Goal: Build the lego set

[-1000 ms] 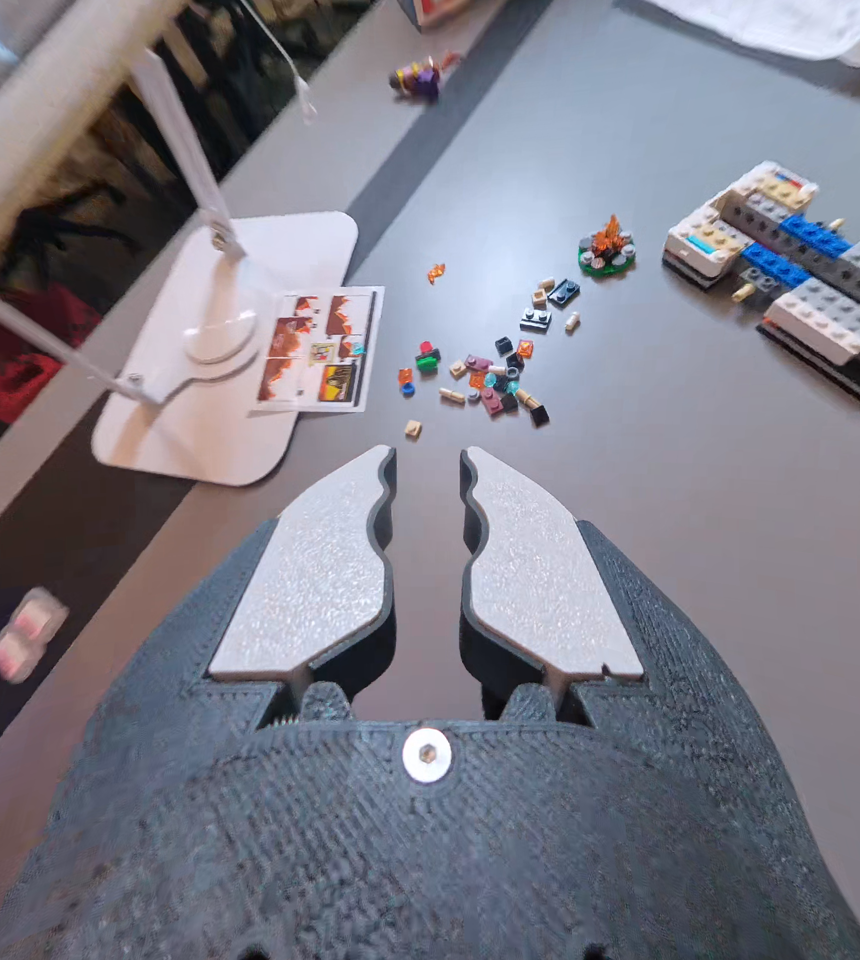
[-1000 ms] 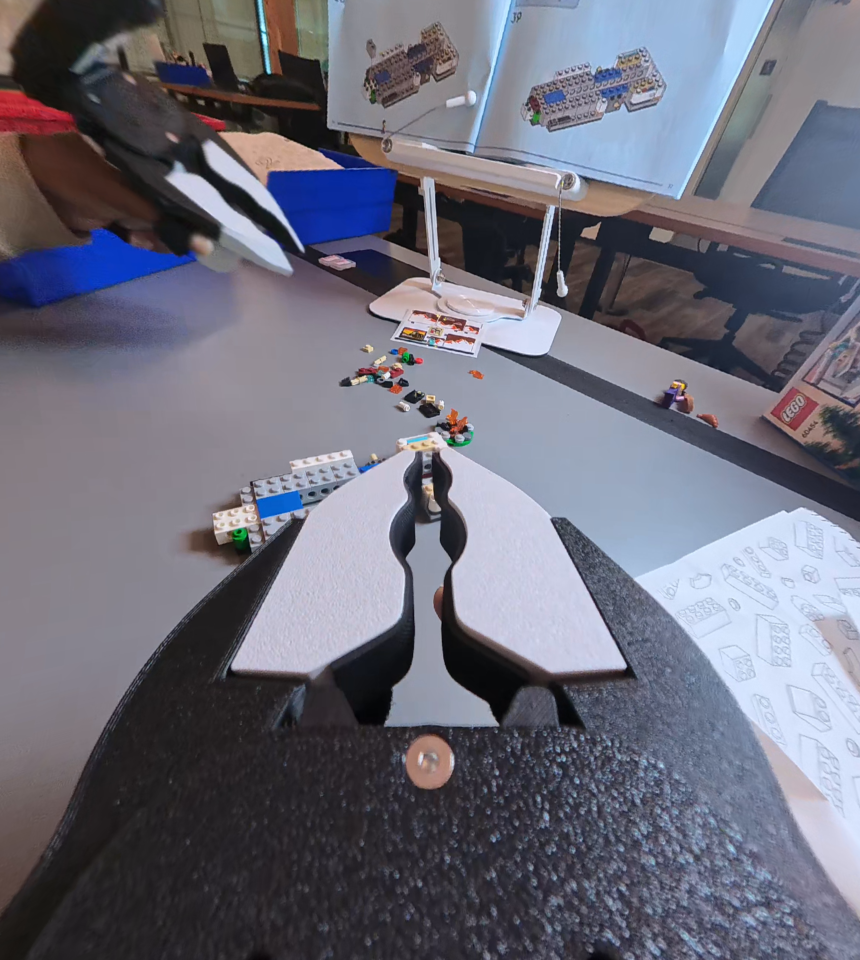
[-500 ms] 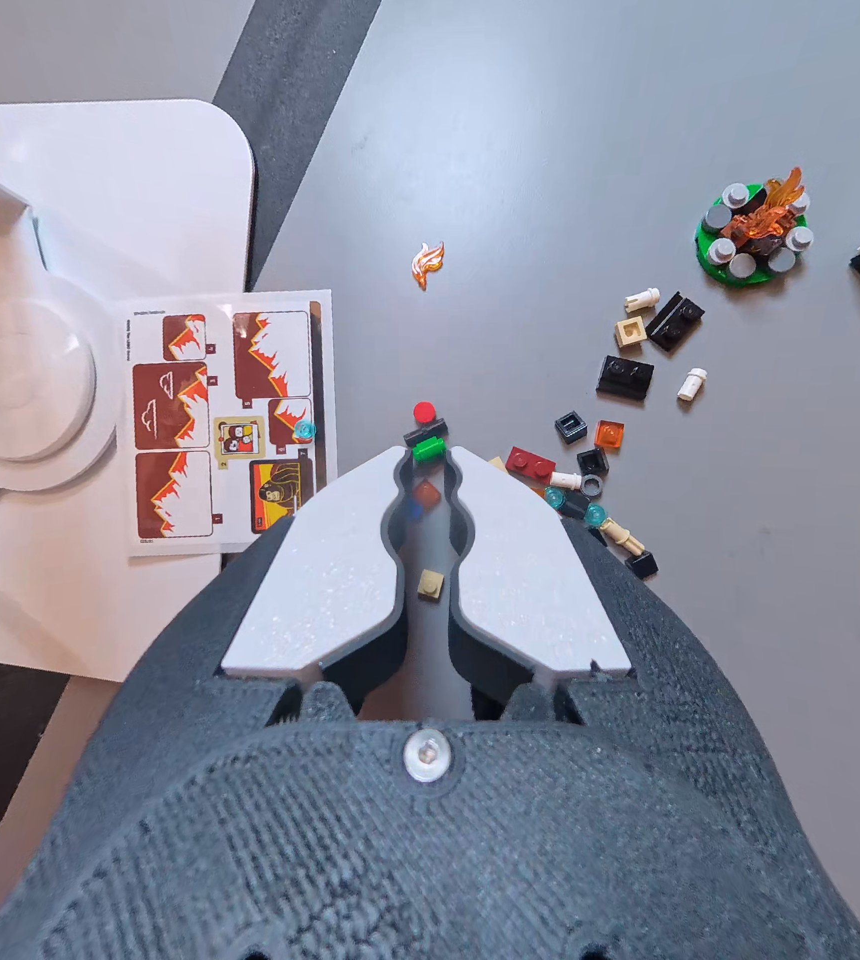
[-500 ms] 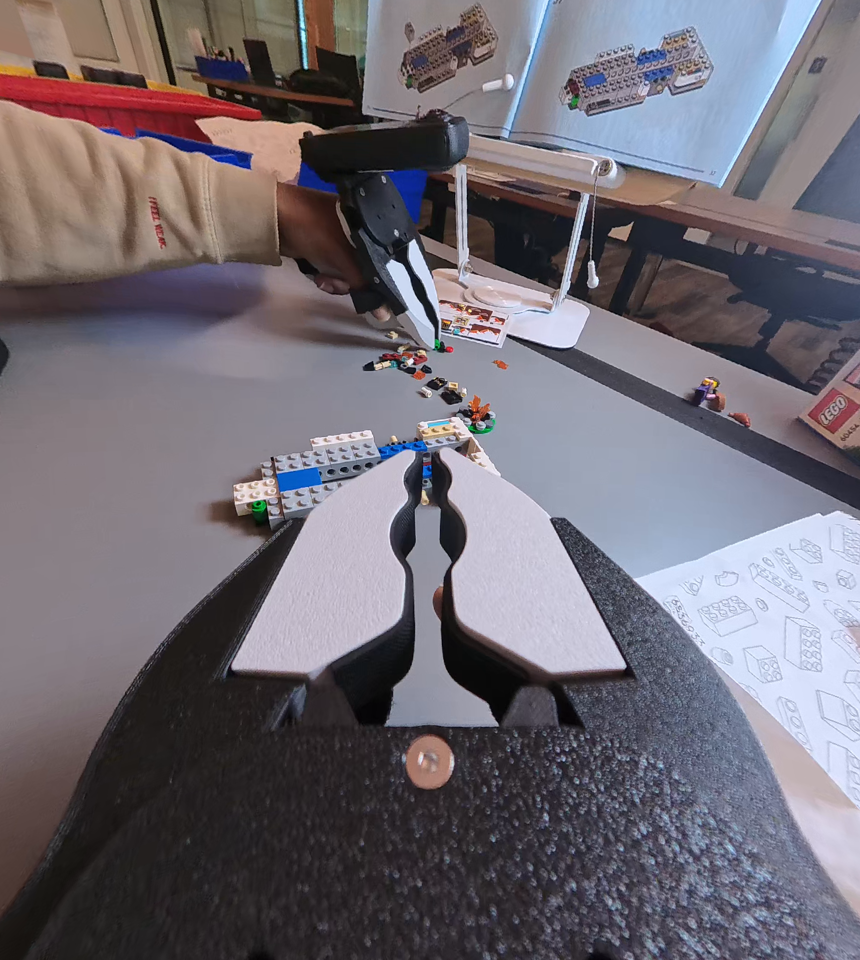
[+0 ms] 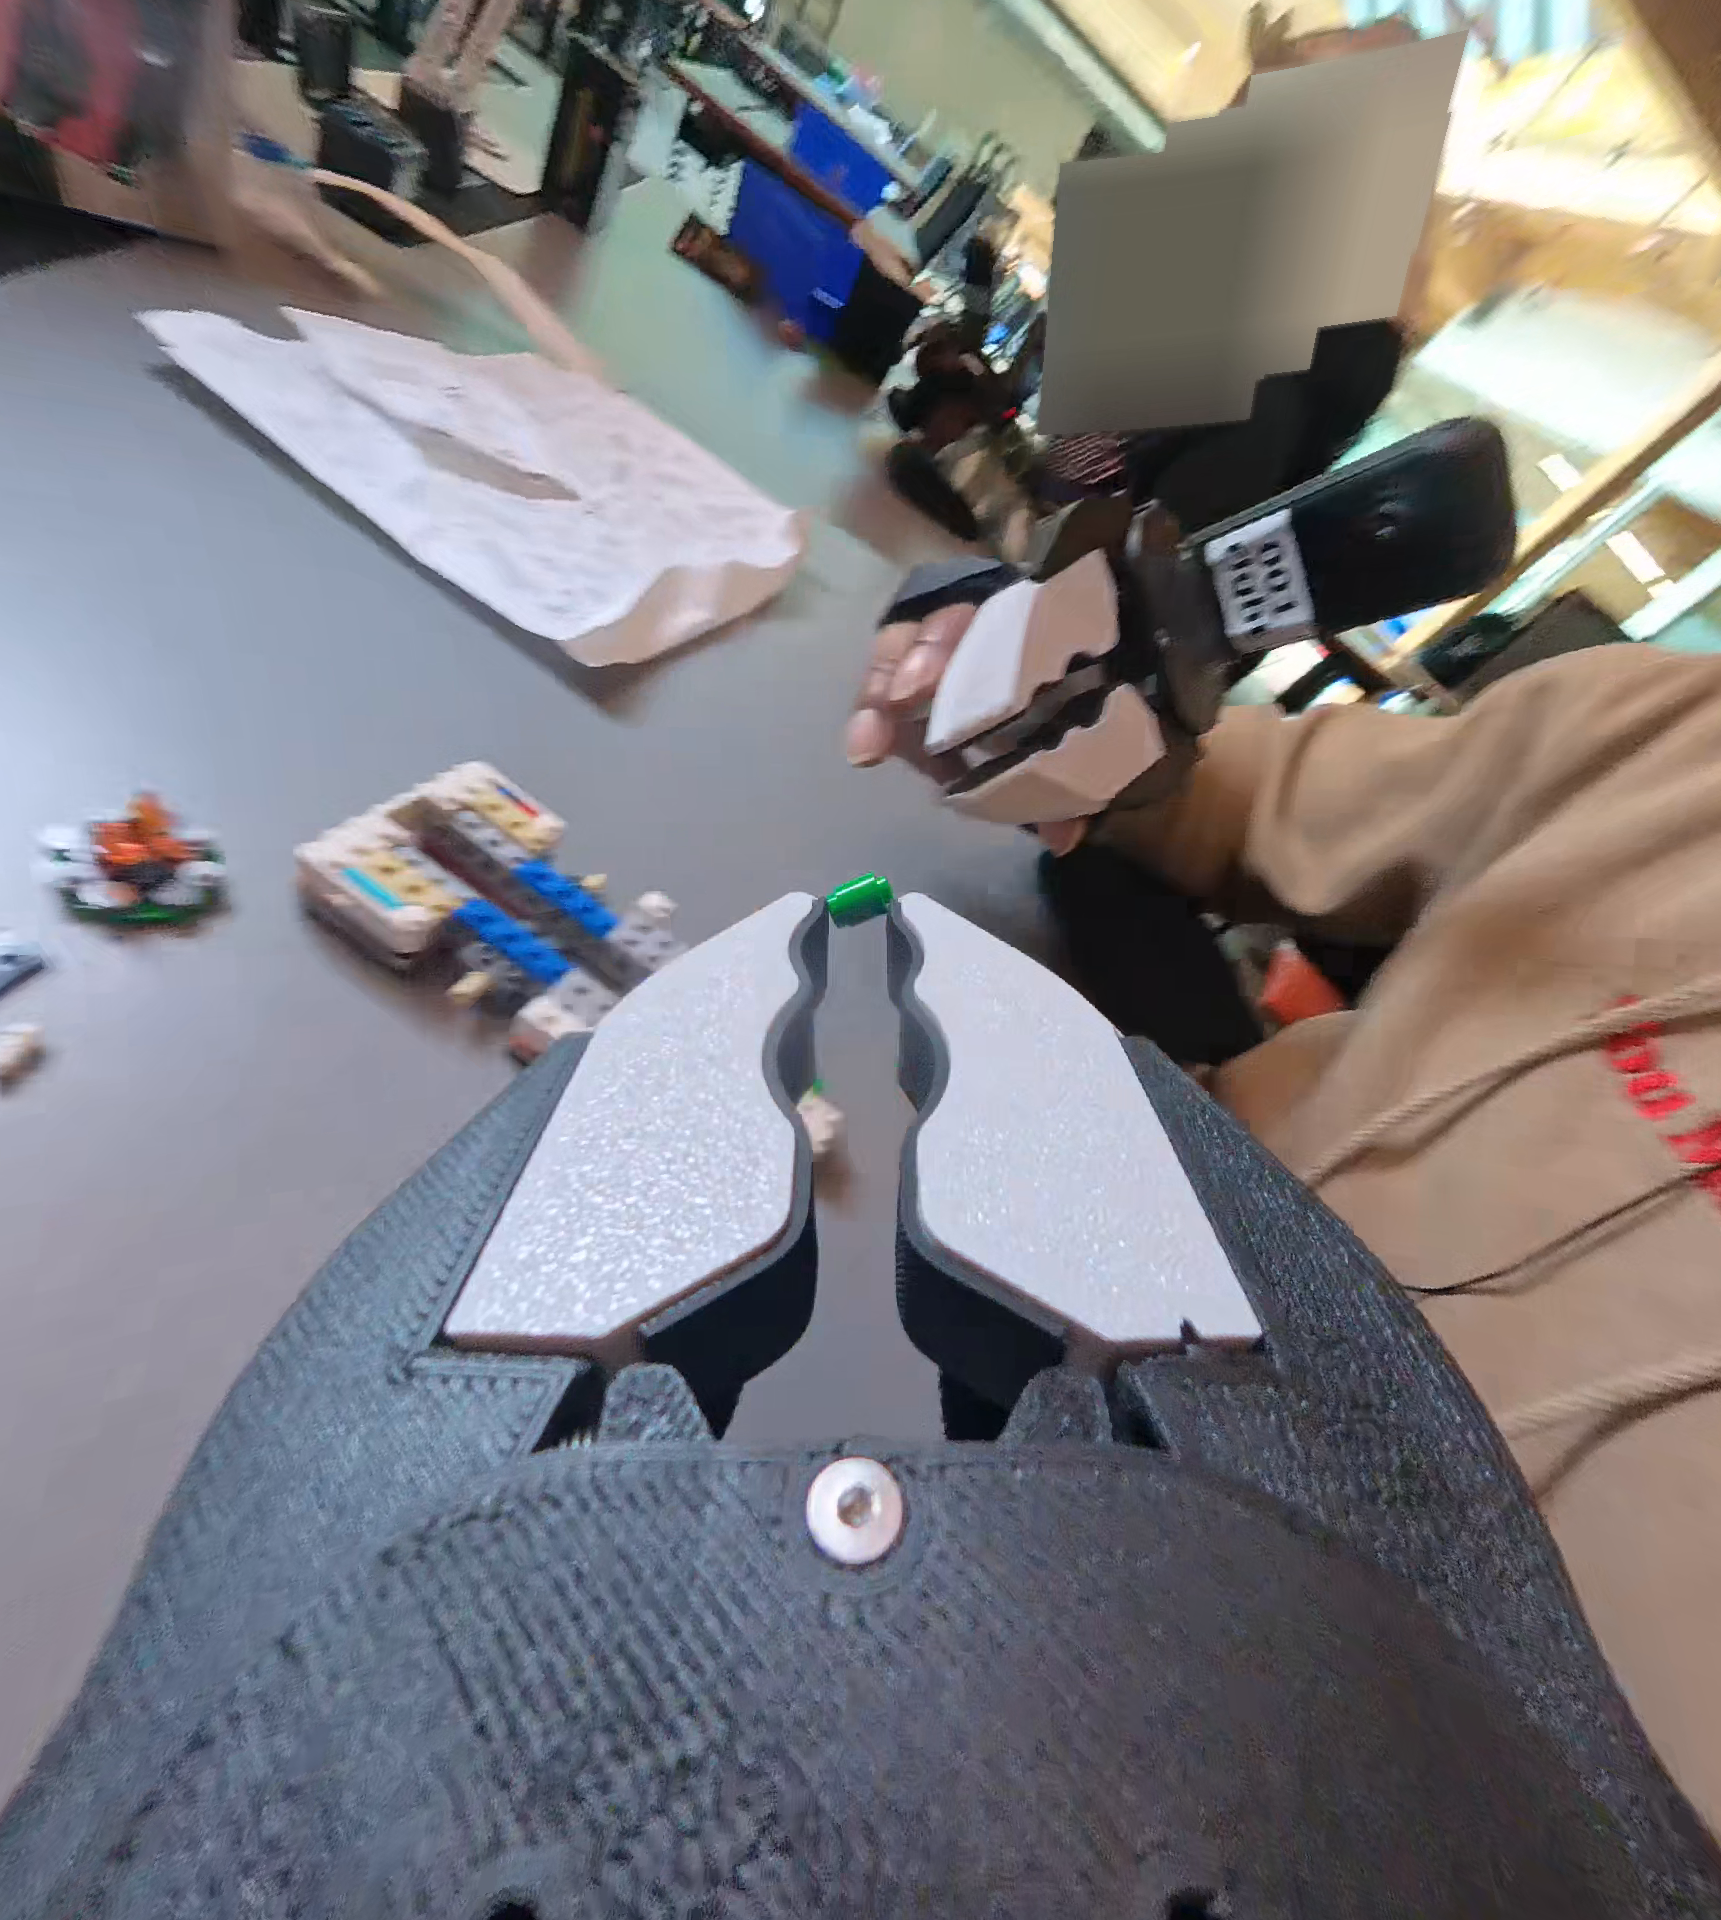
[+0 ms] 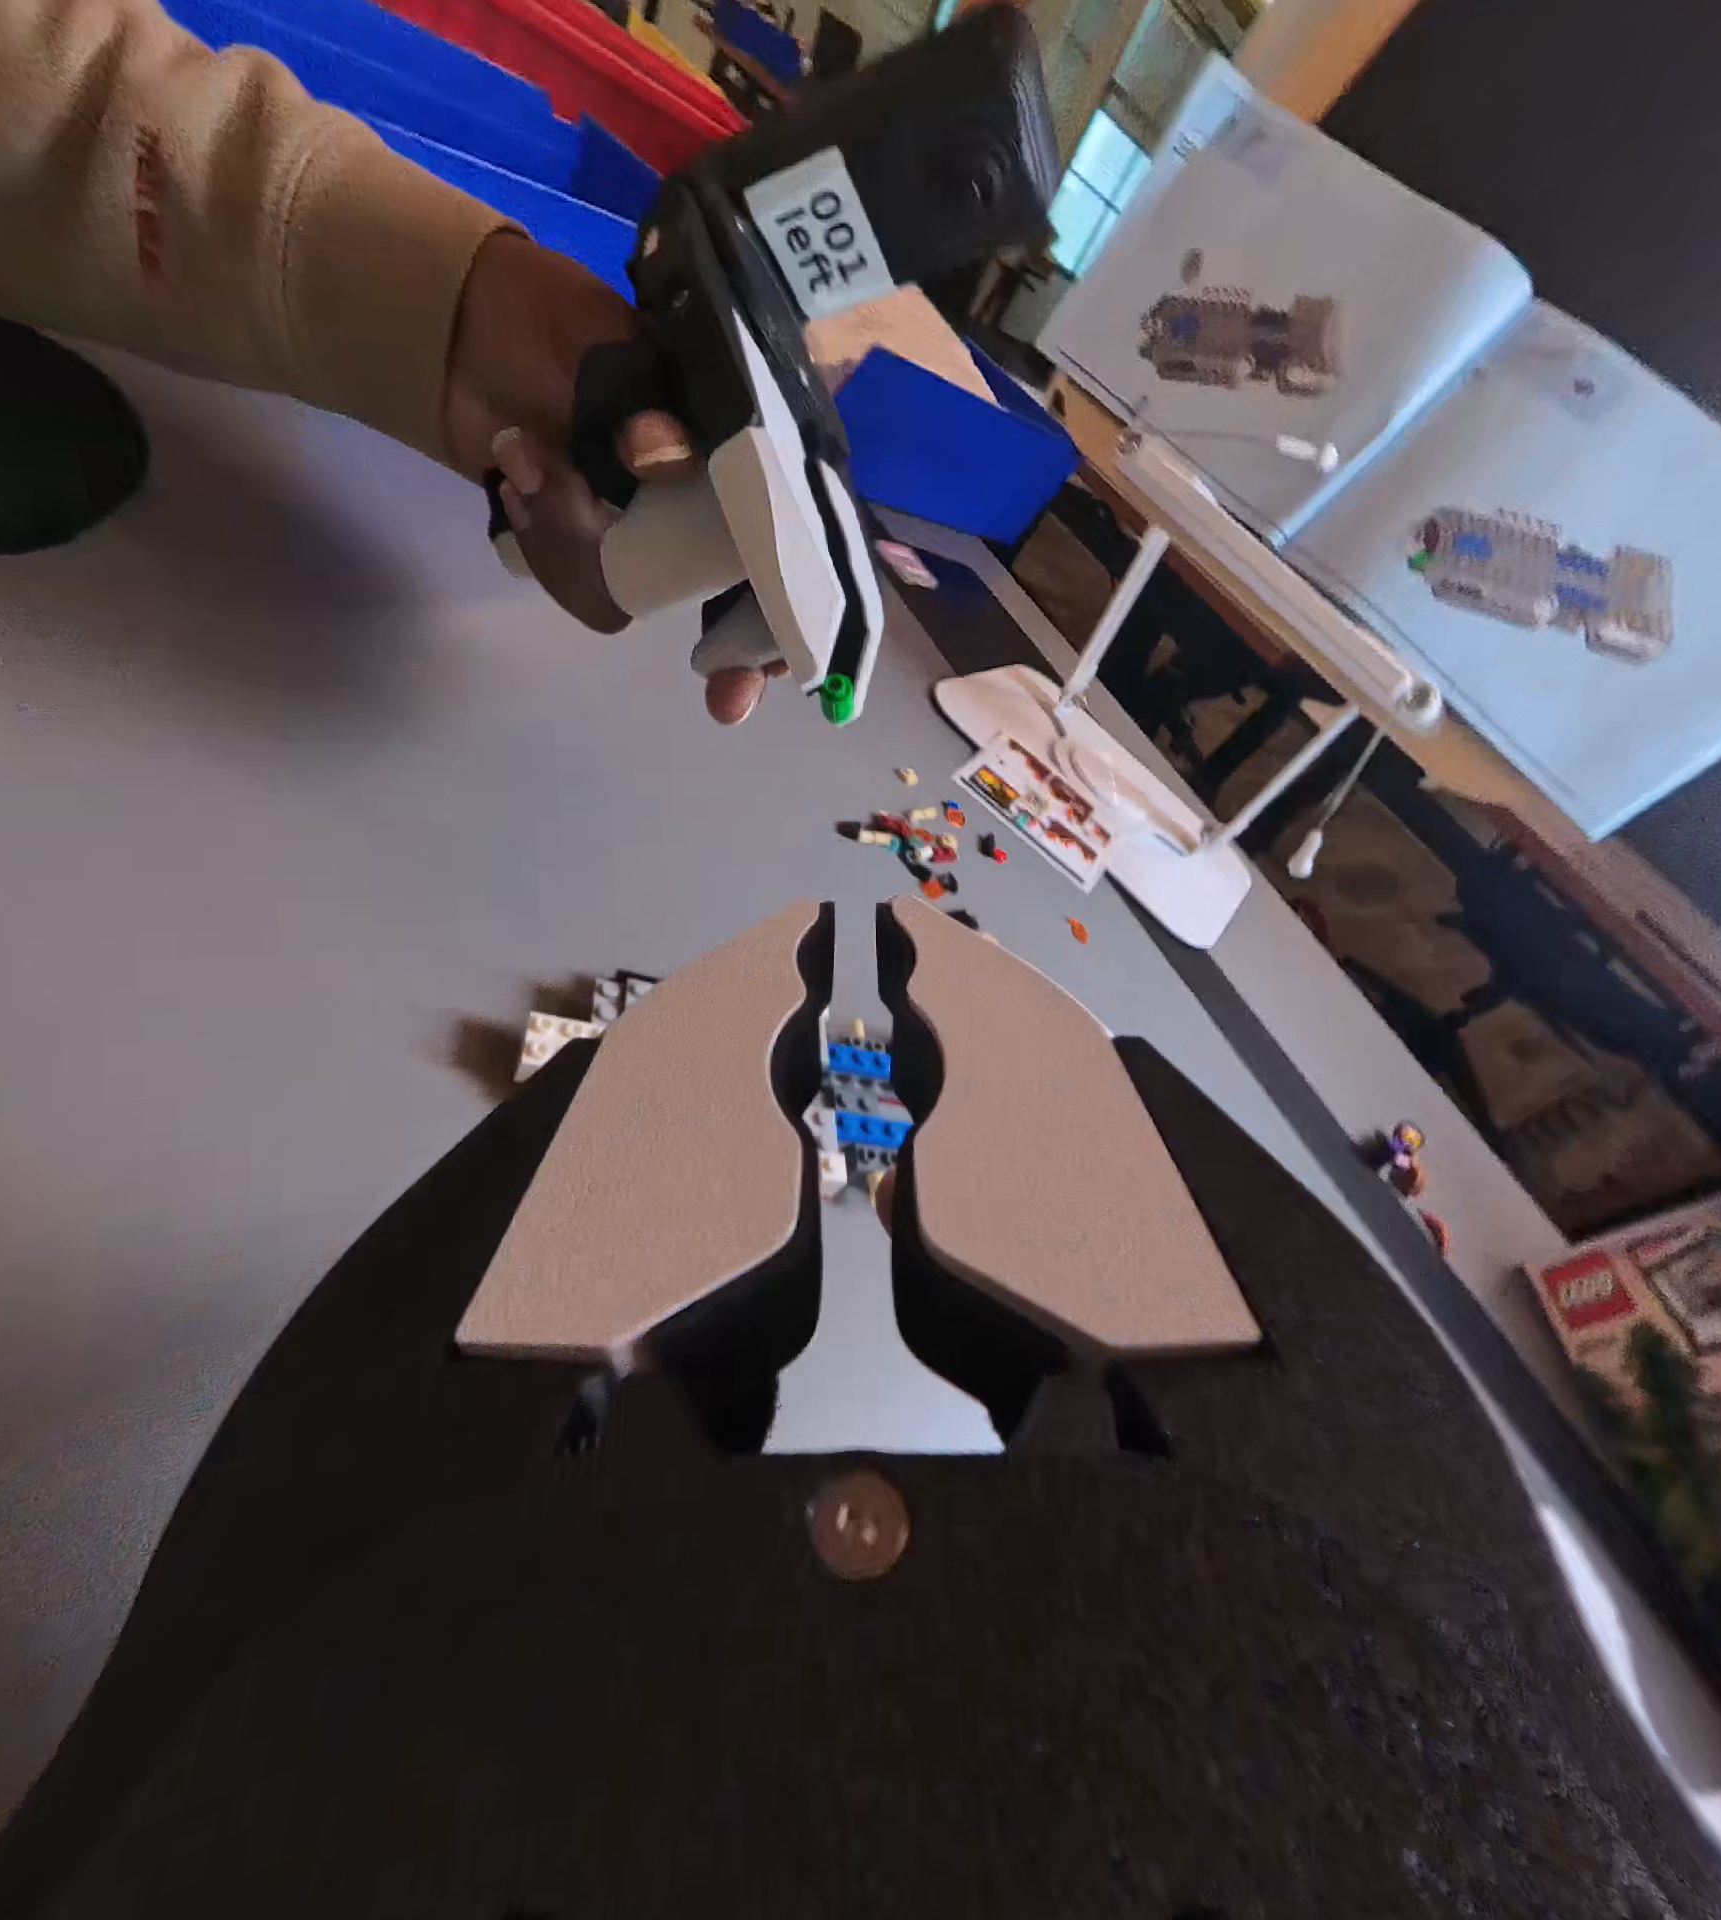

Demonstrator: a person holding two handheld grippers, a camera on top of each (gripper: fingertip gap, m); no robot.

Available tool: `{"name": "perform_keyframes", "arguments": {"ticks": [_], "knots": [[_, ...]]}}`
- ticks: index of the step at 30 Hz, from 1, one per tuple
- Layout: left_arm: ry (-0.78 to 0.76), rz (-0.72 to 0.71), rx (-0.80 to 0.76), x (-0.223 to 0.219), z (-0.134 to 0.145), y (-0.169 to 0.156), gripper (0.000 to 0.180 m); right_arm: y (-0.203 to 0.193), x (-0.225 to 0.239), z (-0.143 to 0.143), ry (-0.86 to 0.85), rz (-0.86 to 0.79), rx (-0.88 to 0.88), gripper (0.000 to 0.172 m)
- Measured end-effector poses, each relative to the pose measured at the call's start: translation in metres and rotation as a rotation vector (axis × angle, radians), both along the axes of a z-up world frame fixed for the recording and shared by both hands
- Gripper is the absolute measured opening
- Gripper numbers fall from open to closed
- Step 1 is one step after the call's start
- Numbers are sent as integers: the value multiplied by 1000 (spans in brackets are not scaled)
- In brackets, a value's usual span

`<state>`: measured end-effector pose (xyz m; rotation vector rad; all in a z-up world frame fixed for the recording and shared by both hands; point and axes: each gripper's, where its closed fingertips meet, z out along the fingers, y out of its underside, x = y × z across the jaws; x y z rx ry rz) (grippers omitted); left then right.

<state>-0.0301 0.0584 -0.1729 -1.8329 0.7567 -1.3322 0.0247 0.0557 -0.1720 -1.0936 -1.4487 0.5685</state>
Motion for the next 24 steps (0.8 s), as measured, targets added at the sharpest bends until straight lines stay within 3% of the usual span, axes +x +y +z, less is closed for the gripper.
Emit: {"name": "perform_keyframes", "arguments": {"ticks": [5, 18, 24], "knots": [[-196, -75, -124, 21, 12, -38, 10, -30, -30, 6, -25, 148, 110, 9], [-158, -76, -119, 24, 4, -47, 10, -42, -40, 2, -51, 201, 149, 8], [-195, -42, -72, 23, 11, -45, 7, -38, -34, 14, 97, 241, -148, 7]]}}
